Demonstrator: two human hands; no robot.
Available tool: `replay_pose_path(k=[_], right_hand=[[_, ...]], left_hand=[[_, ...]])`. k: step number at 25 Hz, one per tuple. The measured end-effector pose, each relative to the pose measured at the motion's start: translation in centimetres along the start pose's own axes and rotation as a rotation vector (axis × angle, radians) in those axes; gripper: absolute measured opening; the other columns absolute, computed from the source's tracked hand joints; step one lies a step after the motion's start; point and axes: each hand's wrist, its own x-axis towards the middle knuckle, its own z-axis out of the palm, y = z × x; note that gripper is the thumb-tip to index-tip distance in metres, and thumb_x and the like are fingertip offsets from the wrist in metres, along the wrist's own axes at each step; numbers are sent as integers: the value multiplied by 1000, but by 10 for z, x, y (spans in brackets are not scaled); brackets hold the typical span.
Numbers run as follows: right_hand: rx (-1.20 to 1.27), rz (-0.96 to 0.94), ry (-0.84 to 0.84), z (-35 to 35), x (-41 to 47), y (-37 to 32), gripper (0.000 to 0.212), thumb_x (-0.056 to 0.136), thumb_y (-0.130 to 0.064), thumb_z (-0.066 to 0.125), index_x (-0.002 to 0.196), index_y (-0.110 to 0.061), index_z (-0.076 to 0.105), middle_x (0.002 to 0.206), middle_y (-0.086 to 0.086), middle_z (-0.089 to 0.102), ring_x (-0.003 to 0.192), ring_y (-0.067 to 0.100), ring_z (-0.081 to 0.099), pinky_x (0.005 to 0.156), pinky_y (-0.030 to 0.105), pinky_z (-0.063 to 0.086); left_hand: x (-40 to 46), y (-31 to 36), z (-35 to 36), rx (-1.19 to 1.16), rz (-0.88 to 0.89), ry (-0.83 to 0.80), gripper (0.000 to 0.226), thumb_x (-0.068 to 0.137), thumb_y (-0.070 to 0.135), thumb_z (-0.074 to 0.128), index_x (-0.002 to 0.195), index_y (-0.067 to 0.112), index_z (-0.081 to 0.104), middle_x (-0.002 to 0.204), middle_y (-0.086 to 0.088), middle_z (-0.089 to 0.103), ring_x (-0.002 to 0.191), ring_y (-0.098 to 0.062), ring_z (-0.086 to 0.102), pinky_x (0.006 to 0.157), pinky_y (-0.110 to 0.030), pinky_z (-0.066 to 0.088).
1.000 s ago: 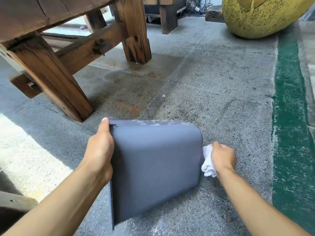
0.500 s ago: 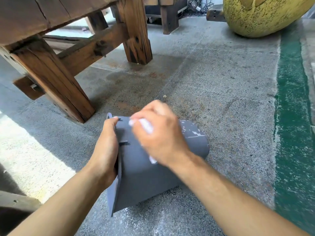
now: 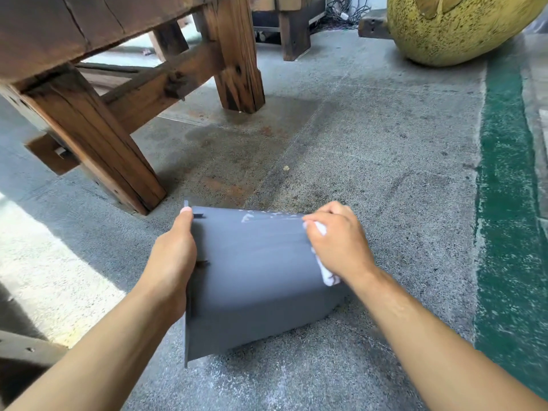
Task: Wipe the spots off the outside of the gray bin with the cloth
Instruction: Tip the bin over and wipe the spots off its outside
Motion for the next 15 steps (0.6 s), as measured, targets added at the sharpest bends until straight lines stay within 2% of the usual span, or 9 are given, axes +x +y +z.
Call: replay_pose_path(k=[1,3,5,7,10,12,14,15], right_hand=[[-13,79,33,-10,-1,20,19,95,-23,62,100,-19,80,100,-2,59,98,22,57,82,35,51],[-25,283,79,-27,-9,52,20,95,-22,60,100,-23,79,102,2,64,84,25,66,65,29,53],[-43,477,79,-33,-20,71,23,93,-24,58,95,-24,80,97,7,71,67,31,70,56,41,60],[-69,532,116,-37,-26,77,24,92,-27,58,95,-25,81,94,9,74,64,32,70,59,48,62],[-8,430,235,-47,-16,47,20,93,-30,60,93,-28,79,101,2,68,78,24,68,62,40,61],[102,271,275,-51,-5,8,14,91,-27,64,87,-29,78,99,-3,65,84,18,65,70,29,56],[187,53,220,-43,-3,-43,11,87,-22,69,84,-25,79,94,-5,67,83,10,63,73,12,46],[217,-62,162,-34,-6,-68,11,86,-20,70,83,-23,81,91,-4,69,82,9,63,75,11,45]], left_hand=[[-2,1,1,5,-8,-11,47,97,61,51,97,16,66,98,1,74,87,-19,71,78,-33,54],[-1,1,1,24,2,-18,46,97,58,52,96,15,66,98,-1,75,86,-20,71,80,-32,55],[1,1,0,42,22,-37,47,96,61,50,104,18,67,106,0,74,95,-20,70,94,-36,53],[1,1,-1,37,32,-47,51,94,64,49,116,21,68,114,0,74,105,-22,70,104,-43,51],[2,2,-4,14,9,-20,51,96,62,49,106,16,69,104,-4,78,96,-23,74,99,-43,54],[3,4,-6,-19,8,-10,53,95,61,51,113,14,68,102,-8,79,91,-25,76,95,-44,56],[2,2,-4,-48,4,-28,63,87,66,54,122,15,65,106,-10,79,93,-29,77,97,-47,55],[0,1,-3,-48,5,-55,67,82,69,54,122,16,65,106,-10,80,95,-30,77,99,-48,54]])
